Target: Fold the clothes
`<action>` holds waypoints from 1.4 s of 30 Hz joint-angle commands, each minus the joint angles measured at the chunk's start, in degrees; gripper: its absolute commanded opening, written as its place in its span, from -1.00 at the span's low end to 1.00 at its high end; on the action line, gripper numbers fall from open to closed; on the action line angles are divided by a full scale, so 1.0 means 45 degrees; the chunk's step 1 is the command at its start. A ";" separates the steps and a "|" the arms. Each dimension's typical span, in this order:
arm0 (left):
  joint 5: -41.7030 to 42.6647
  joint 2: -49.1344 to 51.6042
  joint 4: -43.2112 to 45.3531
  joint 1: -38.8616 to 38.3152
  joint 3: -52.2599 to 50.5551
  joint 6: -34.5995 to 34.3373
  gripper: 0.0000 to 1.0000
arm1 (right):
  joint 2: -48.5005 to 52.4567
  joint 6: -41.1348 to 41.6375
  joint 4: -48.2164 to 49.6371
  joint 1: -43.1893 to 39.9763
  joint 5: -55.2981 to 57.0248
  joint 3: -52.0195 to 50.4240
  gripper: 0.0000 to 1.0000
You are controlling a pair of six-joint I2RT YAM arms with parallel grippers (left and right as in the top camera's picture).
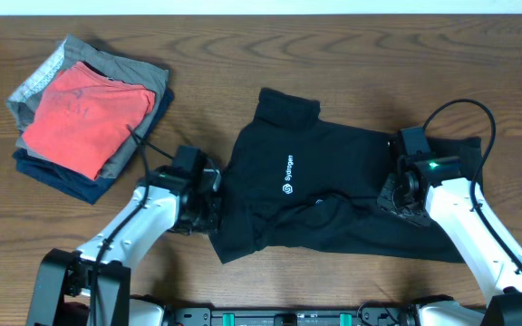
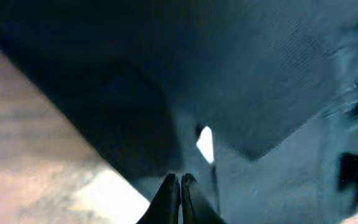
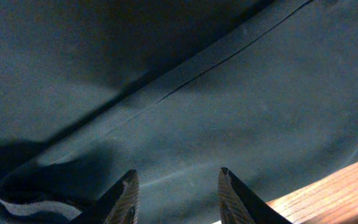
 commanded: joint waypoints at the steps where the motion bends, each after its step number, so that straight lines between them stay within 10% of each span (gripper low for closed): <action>1: 0.1622 0.0131 0.0282 0.0117 -0.0019 0.0641 -0.88 | 0.0053 0.0015 0.0010 -0.0107 0.0078 0.0068 -0.20; 27: -0.4163 0.2263 0.0311 0.2186 0.0112 -0.0578 -0.87 | 0.0053 -0.0418 -0.0044 -0.0350 0.0136 0.0068 -0.18; 42: -0.2973 0.1234 -0.2501 0.3045 0.2574 -0.0680 -0.77 | 0.0053 -0.1025 -0.0024 -0.0471 0.0053 0.0068 -0.10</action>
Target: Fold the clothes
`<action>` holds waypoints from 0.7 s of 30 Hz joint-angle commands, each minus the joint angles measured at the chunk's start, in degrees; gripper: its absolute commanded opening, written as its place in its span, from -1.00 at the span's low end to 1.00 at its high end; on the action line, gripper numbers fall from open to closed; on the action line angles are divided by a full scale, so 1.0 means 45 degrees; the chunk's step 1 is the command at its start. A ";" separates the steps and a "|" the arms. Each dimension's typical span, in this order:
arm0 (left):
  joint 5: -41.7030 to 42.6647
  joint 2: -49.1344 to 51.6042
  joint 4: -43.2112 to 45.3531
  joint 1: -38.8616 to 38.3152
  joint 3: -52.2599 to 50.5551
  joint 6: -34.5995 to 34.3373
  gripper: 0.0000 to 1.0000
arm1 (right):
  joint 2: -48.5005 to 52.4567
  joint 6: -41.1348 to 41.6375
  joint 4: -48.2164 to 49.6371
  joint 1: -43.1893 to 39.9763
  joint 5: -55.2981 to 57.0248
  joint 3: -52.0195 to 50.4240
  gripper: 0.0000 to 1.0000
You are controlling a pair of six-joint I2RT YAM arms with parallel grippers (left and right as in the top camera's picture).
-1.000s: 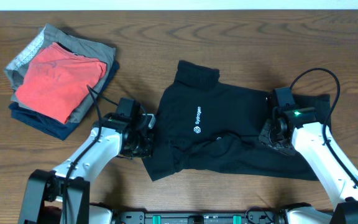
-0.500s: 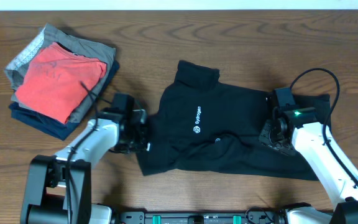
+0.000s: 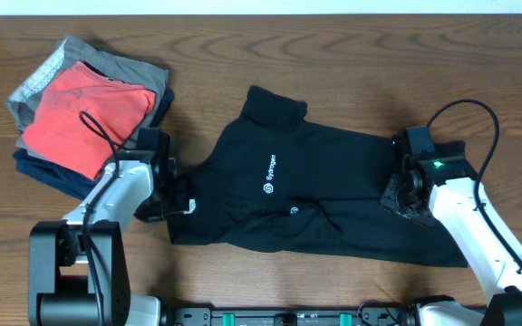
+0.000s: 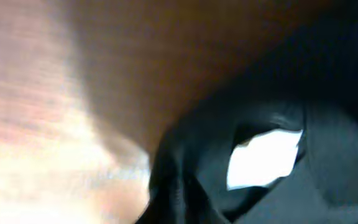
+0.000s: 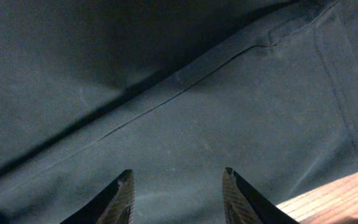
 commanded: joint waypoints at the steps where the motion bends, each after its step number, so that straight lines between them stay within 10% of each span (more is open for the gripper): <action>1: 0.0656 -0.0758 -0.0525 0.0063 0.0908 0.0107 -0.72 | 0.0053 -0.0593 0.0121 -0.0092 -0.0092 0.0068 -0.07; 10: 0.4634 -0.2977 -0.0189 -0.1540 0.1171 0.1341 -0.58 | 0.0058 -0.7563 0.2749 0.0000 -0.9379 0.0063 -0.17; 21: 0.5780 -0.1277 0.0869 -0.4503 0.0763 0.1224 -0.59 | 0.0821 -0.7864 0.3589 0.1394 -1.2429 0.0039 -0.29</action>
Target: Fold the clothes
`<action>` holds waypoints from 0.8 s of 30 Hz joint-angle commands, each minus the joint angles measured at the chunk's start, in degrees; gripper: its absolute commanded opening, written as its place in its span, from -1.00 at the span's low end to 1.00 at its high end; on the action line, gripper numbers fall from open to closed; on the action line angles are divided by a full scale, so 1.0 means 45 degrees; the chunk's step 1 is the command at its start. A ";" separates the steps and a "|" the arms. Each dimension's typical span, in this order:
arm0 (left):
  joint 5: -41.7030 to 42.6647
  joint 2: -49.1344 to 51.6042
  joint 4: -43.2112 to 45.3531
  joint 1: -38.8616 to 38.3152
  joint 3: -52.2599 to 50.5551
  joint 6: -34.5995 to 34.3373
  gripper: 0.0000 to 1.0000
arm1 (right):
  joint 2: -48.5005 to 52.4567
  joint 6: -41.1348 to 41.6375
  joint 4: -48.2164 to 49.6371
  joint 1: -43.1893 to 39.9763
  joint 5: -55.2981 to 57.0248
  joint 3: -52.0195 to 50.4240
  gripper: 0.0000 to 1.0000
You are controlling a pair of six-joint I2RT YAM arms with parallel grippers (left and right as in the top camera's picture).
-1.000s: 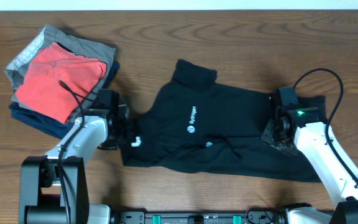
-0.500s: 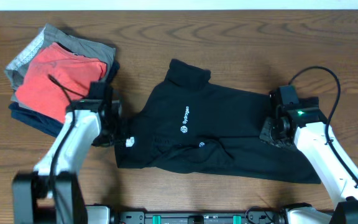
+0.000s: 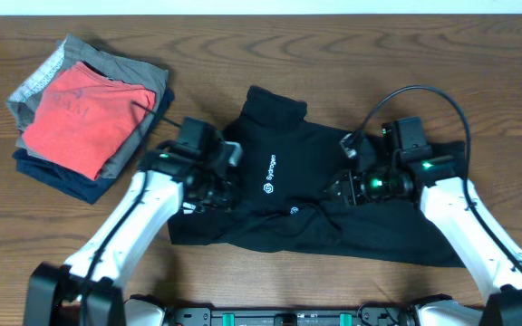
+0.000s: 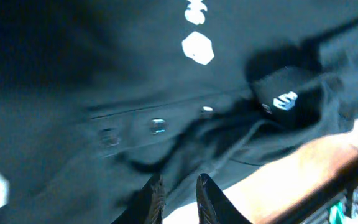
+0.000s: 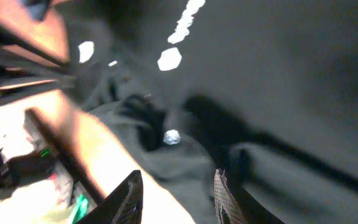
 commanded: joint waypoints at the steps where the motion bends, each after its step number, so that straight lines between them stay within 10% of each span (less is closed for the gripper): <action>1: 0.0826 0.0758 0.0296 -0.0588 -0.0219 0.0063 -0.59 | 0.0835 -0.0534 0.0058 0.0597 -0.1962 0.0034 -0.32; 24: 0.0520 0.3774 0.0918 -0.0889 -0.0219 -0.0554 -0.70 | 0.4872 0.1384 0.0879 0.0957 0.3614 0.0039 -0.21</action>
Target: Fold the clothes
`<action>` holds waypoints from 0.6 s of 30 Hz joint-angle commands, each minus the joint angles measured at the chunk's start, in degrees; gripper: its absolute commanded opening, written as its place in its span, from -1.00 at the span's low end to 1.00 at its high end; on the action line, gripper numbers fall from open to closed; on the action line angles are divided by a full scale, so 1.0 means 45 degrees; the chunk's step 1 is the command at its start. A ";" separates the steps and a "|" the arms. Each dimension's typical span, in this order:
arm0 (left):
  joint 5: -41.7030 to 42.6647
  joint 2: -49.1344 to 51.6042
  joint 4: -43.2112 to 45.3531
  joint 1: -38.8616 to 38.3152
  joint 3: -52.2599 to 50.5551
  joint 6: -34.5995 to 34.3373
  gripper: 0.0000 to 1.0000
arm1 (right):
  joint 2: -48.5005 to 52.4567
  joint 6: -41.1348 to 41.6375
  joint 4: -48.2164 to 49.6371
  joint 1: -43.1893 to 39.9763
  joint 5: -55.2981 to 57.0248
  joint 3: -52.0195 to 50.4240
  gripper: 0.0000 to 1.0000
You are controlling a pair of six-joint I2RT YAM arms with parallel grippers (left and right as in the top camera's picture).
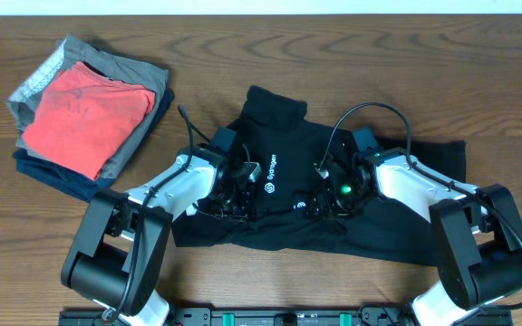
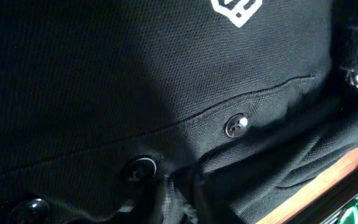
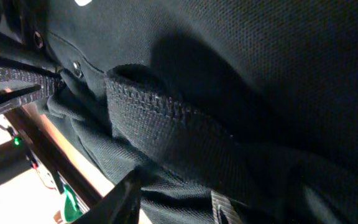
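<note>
A black polo shirt (image 1: 284, 136) with a white logo lies spread across the middle of the table, rumpled along its front. My left gripper (image 1: 243, 186) presses down just left of the logo. In the left wrist view its dark fingers stand slightly apart (image 2: 179, 199), with a ridge of fabric between them below a button (image 2: 235, 125). My right gripper (image 1: 327, 197) sits right of the logo, open (image 3: 173, 199), its fingers sunk in cloth beside a ribbed band (image 3: 166, 118).
A stack of folded clothes (image 1: 84, 113), red on top, lies at the back left. Bare wooden table (image 1: 478, 72) surrounds the shirt. The two wrists are close together over the shirt's middle, cables looping above them.
Both grippers have moved inward toward the shirt's button placket and now sit much closer to the fabric. The right gripper is still open. The shirt's outline has not changed.
First my left gripper was shut at the shirt's bunched left edge, my right open on its right part. Then the shirt lay further left and wider. Then the left was open and both grippers hovered over the middle. Now both press at the placket.
</note>
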 commanded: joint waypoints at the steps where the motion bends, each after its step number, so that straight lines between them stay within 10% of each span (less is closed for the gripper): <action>1: -0.0170 0.0117 -0.0112 -0.0019 -0.0189 -0.0087 -0.73 | 0.0306 0.0185 0.0141 -0.0282 0.3196 -0.0063 -0.21; 13: -0.3109 -0.1943 -0.2040 -0.0015 0.0155 -0.0034 -0.85 | -0.2312 -0.0141 -0.1943 -0.0593 0.3201 0.0559 -0.10; 18: -0.3594 -0.4046 -0.1433 0.0160 0.0923 -0.0039 -0.49 | -0.4614 -0.0398 -0.2074 -0.1171 0.3201 0.1044 0.67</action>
